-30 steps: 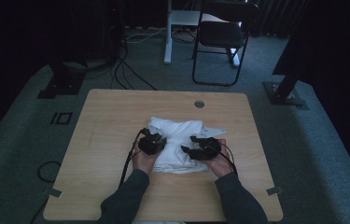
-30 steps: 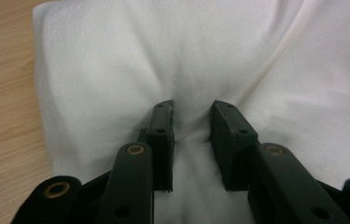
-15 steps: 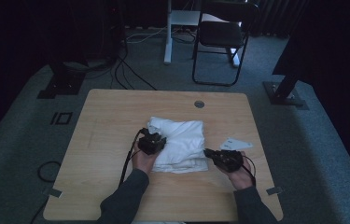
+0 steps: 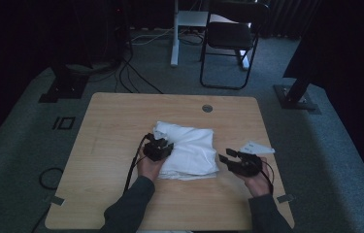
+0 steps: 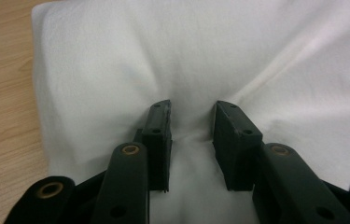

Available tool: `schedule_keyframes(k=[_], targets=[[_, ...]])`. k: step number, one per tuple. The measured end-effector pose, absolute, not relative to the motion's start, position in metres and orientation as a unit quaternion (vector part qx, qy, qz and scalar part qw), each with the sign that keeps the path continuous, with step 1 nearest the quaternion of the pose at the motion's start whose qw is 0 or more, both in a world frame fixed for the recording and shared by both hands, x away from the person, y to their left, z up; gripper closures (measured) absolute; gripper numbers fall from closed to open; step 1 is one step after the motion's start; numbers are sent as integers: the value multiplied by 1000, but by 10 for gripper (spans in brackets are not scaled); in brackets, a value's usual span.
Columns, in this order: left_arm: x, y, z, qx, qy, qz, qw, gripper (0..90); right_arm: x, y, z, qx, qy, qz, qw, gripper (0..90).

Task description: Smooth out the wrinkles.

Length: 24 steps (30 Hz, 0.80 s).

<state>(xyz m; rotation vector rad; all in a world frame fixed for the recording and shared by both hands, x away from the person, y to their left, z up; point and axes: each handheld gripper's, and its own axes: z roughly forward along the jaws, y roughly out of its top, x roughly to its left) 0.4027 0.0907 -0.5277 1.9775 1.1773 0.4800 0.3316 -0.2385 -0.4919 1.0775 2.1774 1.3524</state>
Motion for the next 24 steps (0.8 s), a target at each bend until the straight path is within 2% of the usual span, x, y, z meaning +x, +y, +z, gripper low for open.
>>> schedule_keyframes(k=[1,3,7,8,10,11,14,16,18,21,24], targets=[[403,91,-528,776,462,188,385,660,332,-238,-492,381,770,478,180,542],[401,92,-528,773,460,185,395,635,365,-216,-484,389,764,483,179,535],[397,94,-526,771,451,186,409,564,402,-197,-489,423,761,462,168,521],[396,94,-526,771,449,189,410,549,409,-196,-492,426,763,460,160,578],[395,96,-526,770,446,188,416,532,418,-196,-497,433,765,452,154,821],[394,97,-525,769,445,187,419,527,421,-198,-499,444,761,442,166,880],[391,97,-523,768,440,183,427,510,429,-211,-503,479,738,446,164,889],[388,94,-522,771,435,186,426,495,429,-210,-506,484,742,429,175,873],[382,94,-519,771,430,198,425,472,427,-208,-509,499,743,392,212,763],[370,101,-512,762,427,196,446,461,411,-211,-504,502,727,417,213,592],[355,109,-504,756,418,197,463,450,378,-200,-493,443,743,443,233,528]])
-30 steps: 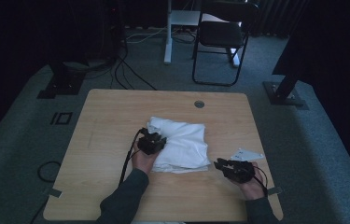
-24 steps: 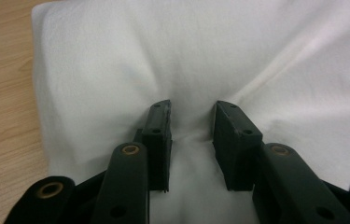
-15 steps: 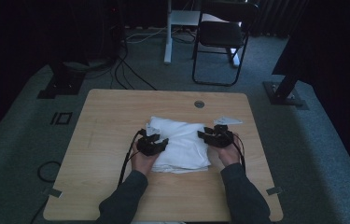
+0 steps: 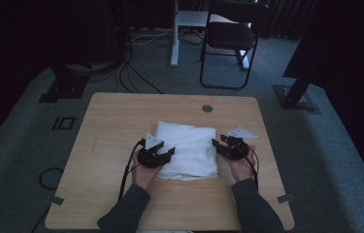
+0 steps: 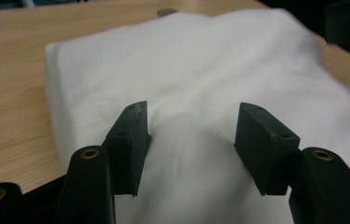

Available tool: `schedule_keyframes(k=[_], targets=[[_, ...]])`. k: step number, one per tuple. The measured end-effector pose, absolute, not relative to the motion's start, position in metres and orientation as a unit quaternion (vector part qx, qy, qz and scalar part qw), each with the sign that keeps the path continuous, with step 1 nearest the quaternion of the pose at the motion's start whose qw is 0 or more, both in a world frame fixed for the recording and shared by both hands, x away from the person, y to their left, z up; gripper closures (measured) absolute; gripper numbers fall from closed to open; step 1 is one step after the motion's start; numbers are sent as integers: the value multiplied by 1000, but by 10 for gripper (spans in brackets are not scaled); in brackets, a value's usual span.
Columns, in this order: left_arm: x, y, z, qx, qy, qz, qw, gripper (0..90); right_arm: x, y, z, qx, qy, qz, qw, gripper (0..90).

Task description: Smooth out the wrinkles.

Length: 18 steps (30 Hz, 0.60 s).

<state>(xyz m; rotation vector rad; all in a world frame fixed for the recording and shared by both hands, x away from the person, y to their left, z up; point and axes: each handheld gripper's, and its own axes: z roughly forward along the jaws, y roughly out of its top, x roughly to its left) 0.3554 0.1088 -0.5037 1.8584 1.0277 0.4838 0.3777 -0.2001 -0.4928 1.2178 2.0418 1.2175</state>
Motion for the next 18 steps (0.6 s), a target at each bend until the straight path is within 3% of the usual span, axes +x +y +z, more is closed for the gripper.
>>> schedule_keyframes(k=[6,11,18], targets=[[326,127,-505,766,408,202,454,443,329,-167,-512,366,796,442,193,495],[308,141,-524,771,417,195,440,433,340,-157,-543,388,812,395,183,518],[310,147,-533,763,433,184,443,425,362,-156,-549,407,804,393,182,547]])
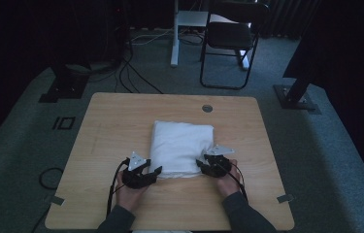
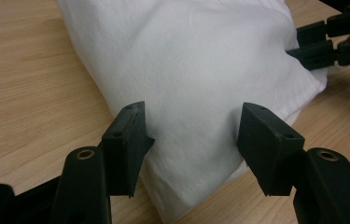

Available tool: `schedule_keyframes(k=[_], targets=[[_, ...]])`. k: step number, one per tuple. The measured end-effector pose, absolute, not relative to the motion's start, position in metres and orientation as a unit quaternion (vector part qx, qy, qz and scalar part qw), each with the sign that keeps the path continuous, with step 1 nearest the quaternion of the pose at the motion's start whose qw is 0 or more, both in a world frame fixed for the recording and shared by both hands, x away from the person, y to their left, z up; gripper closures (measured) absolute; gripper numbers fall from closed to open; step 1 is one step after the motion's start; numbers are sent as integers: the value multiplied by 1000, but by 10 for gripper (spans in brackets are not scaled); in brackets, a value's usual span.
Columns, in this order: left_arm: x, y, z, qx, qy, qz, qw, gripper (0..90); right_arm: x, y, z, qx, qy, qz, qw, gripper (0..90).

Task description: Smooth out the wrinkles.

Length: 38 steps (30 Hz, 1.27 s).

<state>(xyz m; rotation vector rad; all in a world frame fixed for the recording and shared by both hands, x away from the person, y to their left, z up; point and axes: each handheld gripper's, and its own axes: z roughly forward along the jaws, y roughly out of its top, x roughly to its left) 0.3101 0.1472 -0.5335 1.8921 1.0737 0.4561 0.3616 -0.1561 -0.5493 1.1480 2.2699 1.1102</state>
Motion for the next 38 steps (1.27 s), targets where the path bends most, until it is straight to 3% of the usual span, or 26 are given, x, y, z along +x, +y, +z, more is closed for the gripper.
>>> schedule_keyframes(k=[11,15,24,38], targets=[[332,155,-530,751,456,203,431,424,392,-143,-552,413,797,406,170,537],[331,157,-525,754,445,213,434,422,392,-147,-550,412,792,418,166,492],[315,193,-510,742,437,257,440,418,360,-197,-532,428,754,458,195,444],[304,224,-518,723,463,278,431,418,323,-257,-538,479,716,456,226,439]])
